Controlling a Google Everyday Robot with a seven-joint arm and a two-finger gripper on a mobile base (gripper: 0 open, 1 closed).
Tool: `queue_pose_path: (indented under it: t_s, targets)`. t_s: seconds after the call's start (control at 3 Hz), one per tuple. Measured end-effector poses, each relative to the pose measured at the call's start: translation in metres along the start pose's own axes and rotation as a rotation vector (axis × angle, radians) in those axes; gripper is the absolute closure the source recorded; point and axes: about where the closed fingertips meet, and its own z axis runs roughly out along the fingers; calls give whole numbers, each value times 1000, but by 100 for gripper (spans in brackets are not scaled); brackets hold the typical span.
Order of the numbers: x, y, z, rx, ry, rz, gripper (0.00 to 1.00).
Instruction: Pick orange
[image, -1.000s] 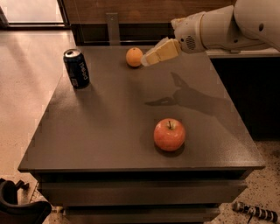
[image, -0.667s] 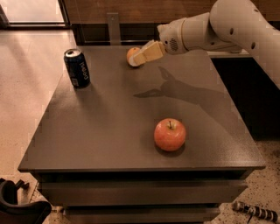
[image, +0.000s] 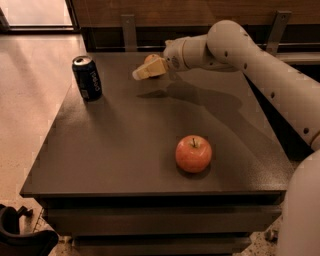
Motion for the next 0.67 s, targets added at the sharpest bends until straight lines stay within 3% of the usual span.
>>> queue_pose_path:
  t_s: [0.33, 0.67]
  targets:
    - [28, -16, 36, 31, 6, 39, 0]
    - [39, -20, 47, 37, 13, 59, 0]
